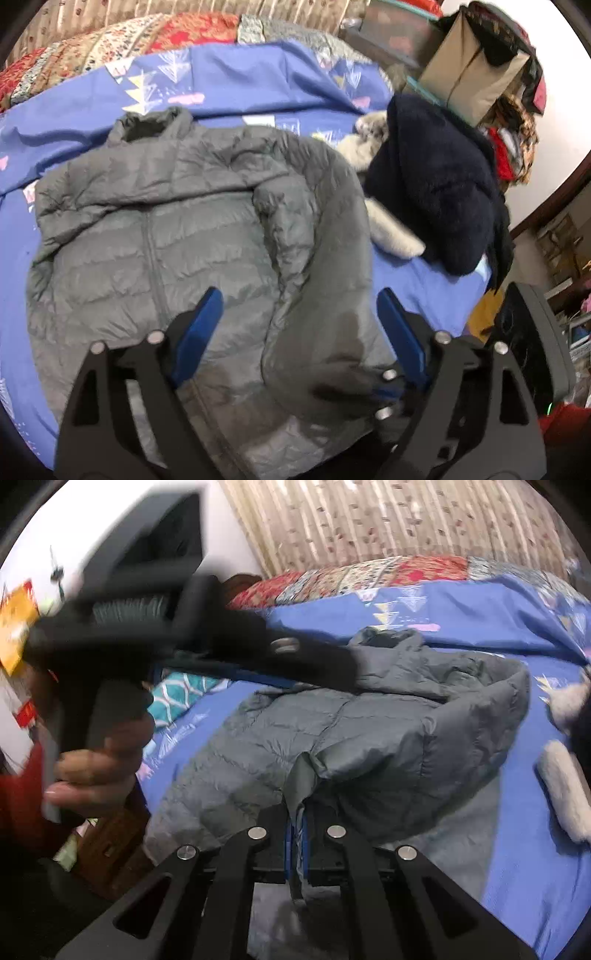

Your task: Fold large clothes

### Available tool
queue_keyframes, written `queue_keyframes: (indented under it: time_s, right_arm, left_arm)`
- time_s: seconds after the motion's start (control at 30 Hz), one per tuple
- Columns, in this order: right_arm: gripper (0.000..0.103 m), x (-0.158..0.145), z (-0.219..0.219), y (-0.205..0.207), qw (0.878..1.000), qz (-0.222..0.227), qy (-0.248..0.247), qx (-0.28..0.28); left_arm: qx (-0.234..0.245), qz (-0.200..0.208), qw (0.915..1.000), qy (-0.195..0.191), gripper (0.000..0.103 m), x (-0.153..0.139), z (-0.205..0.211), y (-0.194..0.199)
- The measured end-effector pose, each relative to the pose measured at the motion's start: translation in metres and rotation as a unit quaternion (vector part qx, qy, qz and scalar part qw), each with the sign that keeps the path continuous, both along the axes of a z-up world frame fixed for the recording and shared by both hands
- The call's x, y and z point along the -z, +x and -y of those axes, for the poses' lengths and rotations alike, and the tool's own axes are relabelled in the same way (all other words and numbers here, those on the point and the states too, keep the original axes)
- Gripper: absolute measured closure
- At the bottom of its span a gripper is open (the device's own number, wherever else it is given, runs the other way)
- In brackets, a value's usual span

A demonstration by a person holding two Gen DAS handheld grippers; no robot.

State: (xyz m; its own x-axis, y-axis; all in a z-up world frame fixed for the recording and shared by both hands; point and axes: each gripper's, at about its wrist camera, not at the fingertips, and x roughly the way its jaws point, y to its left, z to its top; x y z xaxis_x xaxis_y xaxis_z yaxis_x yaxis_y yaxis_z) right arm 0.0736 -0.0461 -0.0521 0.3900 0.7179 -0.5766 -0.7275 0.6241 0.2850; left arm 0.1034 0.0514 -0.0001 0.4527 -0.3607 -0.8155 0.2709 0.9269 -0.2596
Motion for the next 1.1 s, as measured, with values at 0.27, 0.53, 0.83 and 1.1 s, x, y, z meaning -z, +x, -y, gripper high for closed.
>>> queue_keyframes:
  time_s: [0.27, 0.53, 0.83, 1.1]
  right_arm:
    - [0.075, 0.002, -0.029, -0.001, 0.999, 0.039, 0.006, -0.025]
    - [0.069, 0.007, -0.027, 0.02, 0.998, 0.023, 0.059, -0.009]
    - [0.068, 0.035, 0.018, 0.08, 0.994, -0.038, 0.053, 0.085]
    - [0.068, 0.019, 0.02, 0.218, 0.987, -0.042, 0.065, 0.144]
  left_arm:
    - [0.024, -0.051, 0.9984, 0.005, 0.04, 0.029, -0.004, 0.017]
    - [-0.036, -0.043, 0.9977, 0.038, 0.099, 0.03, -0.059, 0.067]
    - [-0.149, -0.003, 0.9776, 0.149, 0.097, 0.009, -0.148, 0.218]
    - [-0.204, -0.035, 0.9707, 0.123, 0.049, 0.028, -0.209, 0.257]
